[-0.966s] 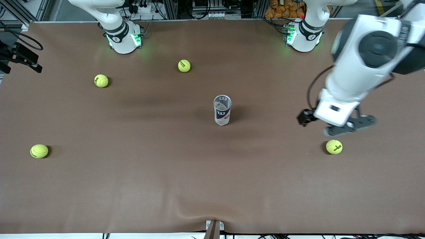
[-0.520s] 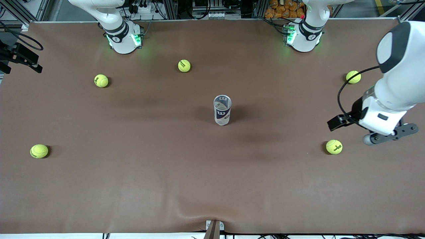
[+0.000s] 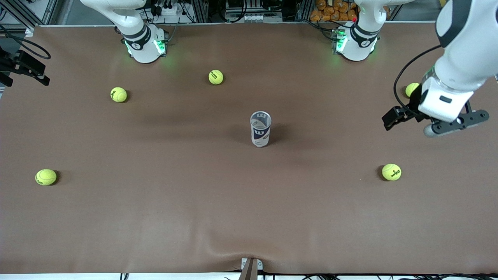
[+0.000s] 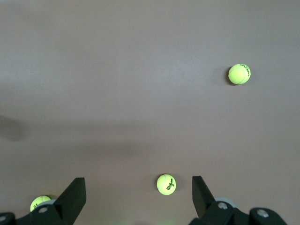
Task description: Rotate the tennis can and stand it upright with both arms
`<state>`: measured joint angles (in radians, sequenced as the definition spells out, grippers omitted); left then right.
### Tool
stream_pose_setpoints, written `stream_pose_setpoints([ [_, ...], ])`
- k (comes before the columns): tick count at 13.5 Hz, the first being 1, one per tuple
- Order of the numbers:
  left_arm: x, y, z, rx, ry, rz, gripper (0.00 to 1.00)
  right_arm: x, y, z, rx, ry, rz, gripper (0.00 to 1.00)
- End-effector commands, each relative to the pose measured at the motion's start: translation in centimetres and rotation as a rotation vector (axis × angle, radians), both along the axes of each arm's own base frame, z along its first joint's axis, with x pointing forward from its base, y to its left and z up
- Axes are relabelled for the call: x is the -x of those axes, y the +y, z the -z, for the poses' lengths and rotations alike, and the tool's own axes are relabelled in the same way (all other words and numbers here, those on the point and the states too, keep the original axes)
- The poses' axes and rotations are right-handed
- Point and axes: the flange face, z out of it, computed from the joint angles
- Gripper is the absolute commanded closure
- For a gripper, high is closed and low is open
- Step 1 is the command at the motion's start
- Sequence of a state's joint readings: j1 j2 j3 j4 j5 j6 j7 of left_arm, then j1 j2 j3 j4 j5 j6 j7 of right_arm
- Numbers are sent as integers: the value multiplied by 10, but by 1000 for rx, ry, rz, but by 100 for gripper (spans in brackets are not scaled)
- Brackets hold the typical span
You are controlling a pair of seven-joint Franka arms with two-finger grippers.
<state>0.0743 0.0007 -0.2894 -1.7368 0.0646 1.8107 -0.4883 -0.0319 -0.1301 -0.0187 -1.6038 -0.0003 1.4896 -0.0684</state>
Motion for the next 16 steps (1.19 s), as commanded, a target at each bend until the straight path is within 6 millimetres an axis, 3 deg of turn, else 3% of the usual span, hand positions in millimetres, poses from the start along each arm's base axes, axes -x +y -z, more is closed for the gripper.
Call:
stream_pose_setpoints([
  [1,17,14,-2,3,-36,17,0,-3,3,-5,3,-7,-5,0],
  [3,13,27,-5,6,-40,44,0,-3,3,-4,3,-5,-6,0],
  [12,-3,42,-13,30,-57,66,0,-2,3,-5,3,-5,-5,0],
  [13,-4,52,-15,24,-60,84,0,-2,3,-5,3,-5,-5,0],
  [15,-6,97,-23,23,-73,130,0,-2,3,-5,3,-4,-5,0],
  [16,-6,110,-33,18,-81,153,0,-2,3,-6,2,-4,-5,0],
])
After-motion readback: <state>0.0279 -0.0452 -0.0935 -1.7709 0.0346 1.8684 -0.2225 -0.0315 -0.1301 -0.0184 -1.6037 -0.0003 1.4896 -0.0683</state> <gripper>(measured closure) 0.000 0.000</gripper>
